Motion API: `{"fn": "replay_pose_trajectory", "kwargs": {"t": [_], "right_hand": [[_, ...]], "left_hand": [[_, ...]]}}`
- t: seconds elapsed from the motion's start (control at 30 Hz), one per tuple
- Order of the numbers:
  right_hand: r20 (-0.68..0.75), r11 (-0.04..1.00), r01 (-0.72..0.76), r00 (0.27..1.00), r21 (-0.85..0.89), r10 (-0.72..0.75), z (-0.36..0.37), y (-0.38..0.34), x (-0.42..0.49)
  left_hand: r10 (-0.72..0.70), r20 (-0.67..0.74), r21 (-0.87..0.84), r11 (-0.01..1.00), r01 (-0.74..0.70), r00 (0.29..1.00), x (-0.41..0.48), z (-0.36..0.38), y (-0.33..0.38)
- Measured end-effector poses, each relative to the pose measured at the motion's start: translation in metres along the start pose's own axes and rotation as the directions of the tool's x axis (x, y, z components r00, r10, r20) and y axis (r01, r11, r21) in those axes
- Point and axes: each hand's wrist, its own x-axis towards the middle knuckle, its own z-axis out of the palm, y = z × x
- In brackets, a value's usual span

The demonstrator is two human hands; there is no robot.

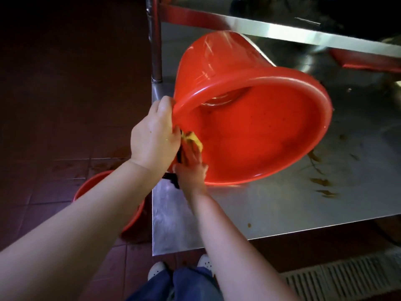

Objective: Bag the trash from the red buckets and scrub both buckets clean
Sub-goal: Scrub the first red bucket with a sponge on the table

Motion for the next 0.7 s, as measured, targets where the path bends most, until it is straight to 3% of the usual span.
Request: {"fn": "replay_pose_trajectory", "kwargs": {"t": [0.03,0.07,0.13,0.23,0.3,0.37,0.43,0.53,0.6,0.67,0.7], "right_hand": [[0.015,0.986,0.111,0.993,0.122,-0.114,0.006,-0.009,-0.008],[0.007,0.966,0.222,0.974,0.134,-0.225,0.010,-0.011,-0.016],[0.033,0.924,0.376,0.927,-0.075,-0.374,0.005,0.002,-0.018],[0.128,0.735,0.291,0.954,-0.612,-0.271,-0.024,0.039,-0.007],[0.087,0.595,0.223,0.965,-0.773,-0.249,-0.046,0.054,-0.003],[0.050,0.556,0.179,0.970,-0.812,-0.238,-0.056,0.056,-0.001],[0.019,0.579,0.131,0.981,-0.805,-0.196,-0.055,0.050,0.000],[-0.051,0.615,0.124,0.965,-0.779,-0.259,-0.042,0.047,-0.003],[-0.095,0.639,0.081,0.967,-0.765,-0.238,-0.039,0.050,-0.001],[-0.120,0.747,0.006,0.986,-0.665,-0.115,-0.033,0.048,0.007],[-0.124,0.873,-0.026,0.991,-0.487,-0.040,-0.029,0.042,0.011]], "left_hand": [[-0.012,0.009,0.013,1.000,0.012,1.000,0.001,-0.003,0.001],[-0.011,0.018,0.032,0.999,0.011,1.000,0.003,-0.006,0.001],[0.022,0.035,0.064,0.998,-0.024,0.999,0.008,-0.017,0.001],[0.132,0.038,0.121,0.983,-0.136,0.991,0.021,-0.037,-0.005],[0.189,0.059,0.159,0.967,-0.196,0.980,0.029,-0.044,-0.008],[0.160,0.063,0.152,0.974,-0.168,0.985,0.030,-0.042,-0.015],[0.047,0.032,0.032,0.998,-0.048,0.998,0.018,-0.034,-0.025],[-0.297,-0.023,-0.164,0.943,0.290,0.955,-0.022,-0.015,-0.046],[-0.436,0.092,-0.150,0.882,0.446,0.895,-0.043,0.001,-0.058],[-0.452,0.233,-0.157,0.856,0.492,0.861,-0.052,0.015,-0.057],[-0.427,0.249,-0.176,0.863,0.474,0.869,-0.052,0.020,-0.054]]}}
